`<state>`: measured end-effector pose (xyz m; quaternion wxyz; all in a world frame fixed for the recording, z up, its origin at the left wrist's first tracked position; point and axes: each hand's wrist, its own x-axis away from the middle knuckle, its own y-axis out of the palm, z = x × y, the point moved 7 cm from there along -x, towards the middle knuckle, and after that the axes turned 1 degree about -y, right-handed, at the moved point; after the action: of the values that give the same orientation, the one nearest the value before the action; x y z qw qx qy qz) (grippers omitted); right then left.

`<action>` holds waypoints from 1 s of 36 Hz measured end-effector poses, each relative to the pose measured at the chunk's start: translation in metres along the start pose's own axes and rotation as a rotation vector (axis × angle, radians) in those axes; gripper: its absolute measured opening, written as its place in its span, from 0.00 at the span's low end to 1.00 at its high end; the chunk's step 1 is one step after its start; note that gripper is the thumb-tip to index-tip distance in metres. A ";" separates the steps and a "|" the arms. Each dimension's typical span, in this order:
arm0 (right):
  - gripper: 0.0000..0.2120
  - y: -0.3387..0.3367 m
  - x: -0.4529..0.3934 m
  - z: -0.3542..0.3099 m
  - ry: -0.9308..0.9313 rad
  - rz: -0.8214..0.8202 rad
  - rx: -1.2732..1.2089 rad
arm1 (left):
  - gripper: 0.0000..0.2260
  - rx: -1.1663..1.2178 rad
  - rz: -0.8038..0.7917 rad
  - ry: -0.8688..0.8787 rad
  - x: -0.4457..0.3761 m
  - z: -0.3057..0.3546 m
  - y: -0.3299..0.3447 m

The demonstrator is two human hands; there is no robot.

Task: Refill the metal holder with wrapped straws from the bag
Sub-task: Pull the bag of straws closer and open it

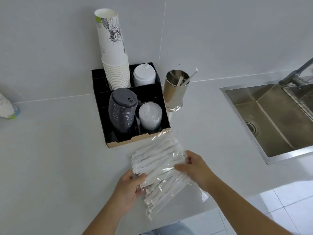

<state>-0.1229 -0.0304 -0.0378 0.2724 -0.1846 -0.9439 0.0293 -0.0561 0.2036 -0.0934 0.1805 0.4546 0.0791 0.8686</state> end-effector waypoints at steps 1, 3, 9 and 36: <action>0.21 -0.007 0.000 -0.004 -0.020 0.000 0.021 | 0.11 0.006 -0.006 0.007 -0.001 -0.001 0.005; 0.19 -0.021 0.000 -0.014 -0.051 -0.010 0.051 | 0.14 0.026 -0.035 0.021 -0.003 -0.001 0.019; 0.16 -0.063 -0.004 -0.042 -0.137 -0.078 0.101 | 0.24 0.191 -0.164 0.112 -0.004 0.019 0.068; 0.22 -0.165 -0.074 -0.028 -0.052 -0.363 0.718 | 0.04 -0.695 0.064 0.295 -0.048 0.048 0.137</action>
<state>-0.1049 -0.2120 -0.0256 0.2965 0.0928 -0.8974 0.3133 -0.0244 0.0570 -0.0611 0.2836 0.2385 -0.2096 0.9048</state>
